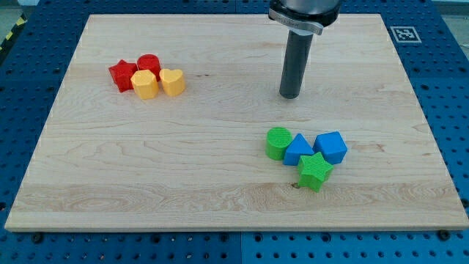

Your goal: Separate the triangle from the green blocks

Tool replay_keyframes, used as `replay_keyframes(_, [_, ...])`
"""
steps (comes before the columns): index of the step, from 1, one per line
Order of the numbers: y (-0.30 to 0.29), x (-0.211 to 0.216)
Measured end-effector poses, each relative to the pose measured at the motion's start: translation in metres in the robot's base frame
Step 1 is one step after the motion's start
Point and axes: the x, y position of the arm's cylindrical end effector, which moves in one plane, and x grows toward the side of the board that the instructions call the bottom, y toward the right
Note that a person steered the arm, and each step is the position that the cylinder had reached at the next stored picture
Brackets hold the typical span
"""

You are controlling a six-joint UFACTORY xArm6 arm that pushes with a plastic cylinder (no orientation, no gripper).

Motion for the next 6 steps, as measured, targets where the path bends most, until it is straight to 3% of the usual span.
replay_keyframes(4, [0.003, 0.001])
replay_keyframes(6, [0.057, 0.033])
